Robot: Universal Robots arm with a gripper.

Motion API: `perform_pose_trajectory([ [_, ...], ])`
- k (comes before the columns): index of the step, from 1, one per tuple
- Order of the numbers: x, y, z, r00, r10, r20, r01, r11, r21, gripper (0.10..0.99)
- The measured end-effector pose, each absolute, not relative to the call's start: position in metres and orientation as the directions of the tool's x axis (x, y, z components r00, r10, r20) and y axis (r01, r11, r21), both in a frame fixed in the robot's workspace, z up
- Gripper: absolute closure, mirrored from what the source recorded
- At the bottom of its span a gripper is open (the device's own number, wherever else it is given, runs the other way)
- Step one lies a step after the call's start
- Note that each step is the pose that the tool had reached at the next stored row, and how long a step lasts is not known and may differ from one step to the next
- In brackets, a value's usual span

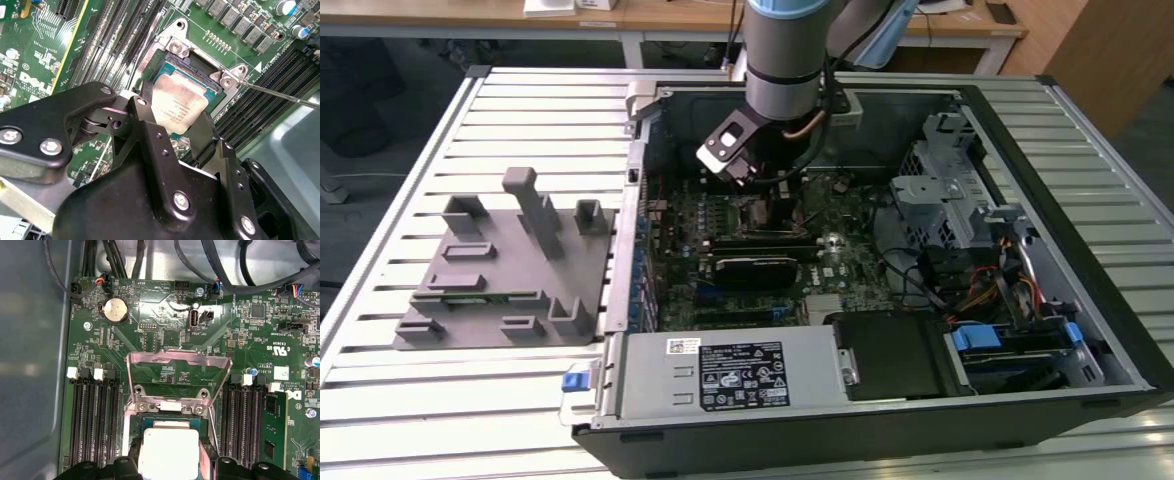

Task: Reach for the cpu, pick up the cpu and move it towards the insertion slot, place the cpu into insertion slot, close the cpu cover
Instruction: 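Place the cpu into insertion slot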

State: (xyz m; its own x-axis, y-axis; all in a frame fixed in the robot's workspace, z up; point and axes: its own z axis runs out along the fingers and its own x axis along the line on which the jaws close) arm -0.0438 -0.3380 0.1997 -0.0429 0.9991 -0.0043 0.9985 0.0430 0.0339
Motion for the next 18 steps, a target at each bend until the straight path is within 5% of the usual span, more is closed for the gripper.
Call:
perform_pose_trajectory([
  [12, -0.0440, -0.3381, 0.1965, -0.043, 0.999, -0.004, 0.998, 0.043, 0.034, 0.553],
  [18, -0.0440, -0.3380, 0.1964, -0.043, 0.999, -0.004, 0.998, 0.043, 0.034, 0.478],
])
